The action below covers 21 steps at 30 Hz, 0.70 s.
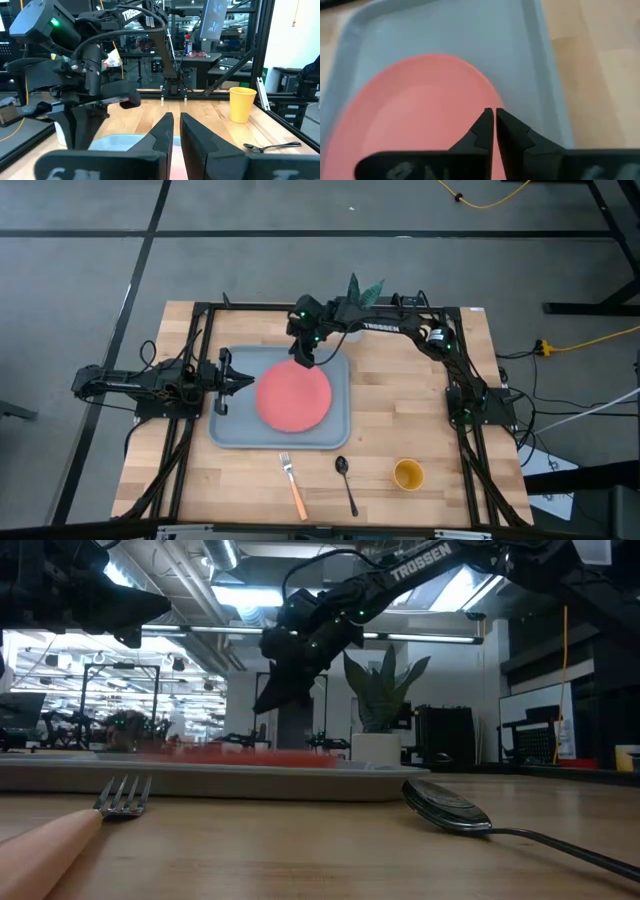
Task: Pick and place plate/cup/fork/spoon on tray
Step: Put the pink plate on the gray tray
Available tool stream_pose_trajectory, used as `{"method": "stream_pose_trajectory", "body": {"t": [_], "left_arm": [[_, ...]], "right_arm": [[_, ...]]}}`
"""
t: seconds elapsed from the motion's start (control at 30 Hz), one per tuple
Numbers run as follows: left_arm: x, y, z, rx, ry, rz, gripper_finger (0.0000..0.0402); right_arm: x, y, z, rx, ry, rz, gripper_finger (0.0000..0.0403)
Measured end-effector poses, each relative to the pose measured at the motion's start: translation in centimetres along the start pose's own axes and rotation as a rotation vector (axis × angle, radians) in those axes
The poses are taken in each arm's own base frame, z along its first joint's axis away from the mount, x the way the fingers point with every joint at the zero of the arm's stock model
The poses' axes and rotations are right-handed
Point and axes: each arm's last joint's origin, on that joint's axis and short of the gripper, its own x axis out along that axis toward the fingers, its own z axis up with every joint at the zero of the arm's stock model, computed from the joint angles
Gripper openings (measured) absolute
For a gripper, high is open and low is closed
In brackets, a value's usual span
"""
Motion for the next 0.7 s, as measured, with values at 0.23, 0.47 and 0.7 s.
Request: {"method": "stream_pose_trajectory", "body": {"t": [0.23, 0.47, 0.7], "left_arm": [[0.0, 0.0, 0.0, 0.000, 0.000, 0.000, 0.0027], [0.0, 0.0, -0.1, -0.004, 0.007, 0.000, 0.0028], [0.0, 0.0, -0.1, -0.026, 0.008, 0.000, 0.0027]], "right_arm": [[0.0, 0.4, -0.1, 0.103, 0.010, 0.133, 0.0025], [-0.1, 1.4, -1.7, 0.155, 0.160, 0.262, 0.0025], [1.0, 5.2, -2.9, 0.090, 0.308, 0.324, 0.0025]]}}
